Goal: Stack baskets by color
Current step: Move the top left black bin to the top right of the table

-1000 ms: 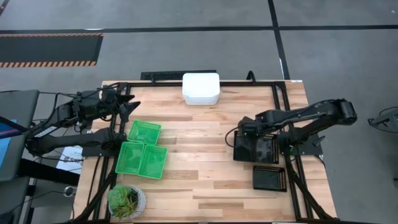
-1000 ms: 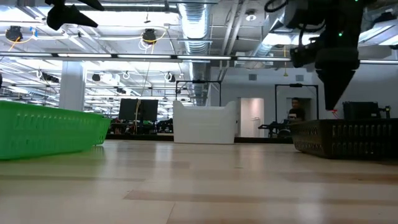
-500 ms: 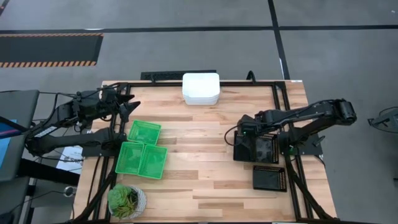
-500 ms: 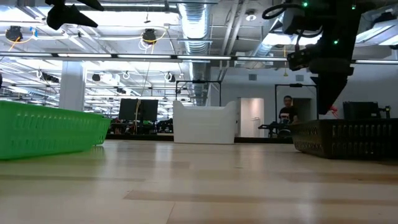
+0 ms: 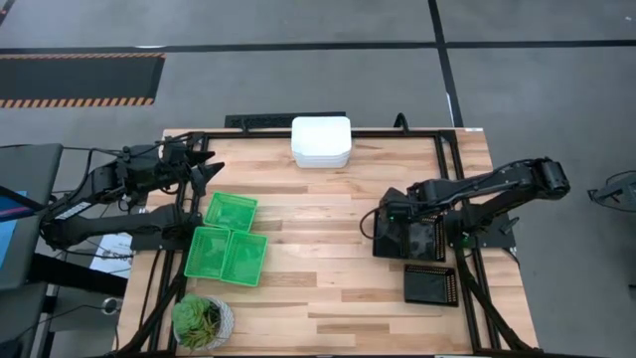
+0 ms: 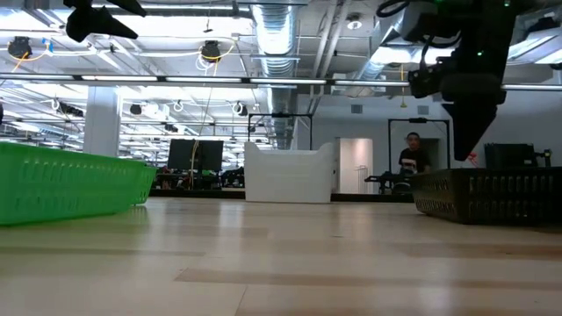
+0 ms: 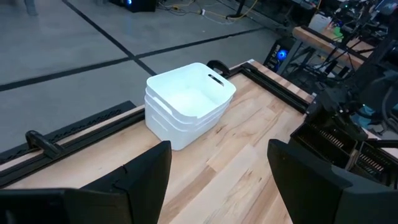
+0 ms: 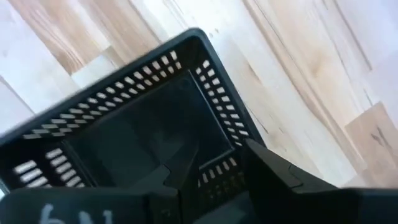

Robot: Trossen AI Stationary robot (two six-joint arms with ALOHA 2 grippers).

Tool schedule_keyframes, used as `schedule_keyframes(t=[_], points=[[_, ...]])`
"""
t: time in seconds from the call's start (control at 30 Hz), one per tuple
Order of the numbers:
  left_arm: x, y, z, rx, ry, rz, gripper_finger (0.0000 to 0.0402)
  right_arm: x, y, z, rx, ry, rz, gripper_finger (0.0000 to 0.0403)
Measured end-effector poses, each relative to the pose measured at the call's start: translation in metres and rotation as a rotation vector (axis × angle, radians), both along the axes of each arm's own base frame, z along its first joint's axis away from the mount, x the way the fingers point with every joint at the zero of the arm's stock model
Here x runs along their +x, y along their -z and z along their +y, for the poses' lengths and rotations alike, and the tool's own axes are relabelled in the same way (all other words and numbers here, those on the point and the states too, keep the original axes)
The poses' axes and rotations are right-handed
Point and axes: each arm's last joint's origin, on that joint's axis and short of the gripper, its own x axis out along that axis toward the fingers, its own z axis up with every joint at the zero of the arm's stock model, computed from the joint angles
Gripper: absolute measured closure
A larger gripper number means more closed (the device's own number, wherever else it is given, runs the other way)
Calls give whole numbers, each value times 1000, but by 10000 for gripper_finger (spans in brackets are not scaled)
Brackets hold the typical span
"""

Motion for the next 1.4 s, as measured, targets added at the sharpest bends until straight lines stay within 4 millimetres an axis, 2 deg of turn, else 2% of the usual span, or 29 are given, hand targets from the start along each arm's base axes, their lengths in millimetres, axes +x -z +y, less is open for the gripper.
schedule_keyframes(t=[0.9,1.03,1.2,1.4], points=[[0,0,0,15,14,11,145,3,1,-2,35,124,-37,265],[0,0,0,29,13,18,145,9,12,-6,33,142,9,268],[0,0,0,33,13,21,145,21,35,-13,42,138,115,269],[0,0,0,33,12,21,145,34,54,-30,32,129,209,269]])
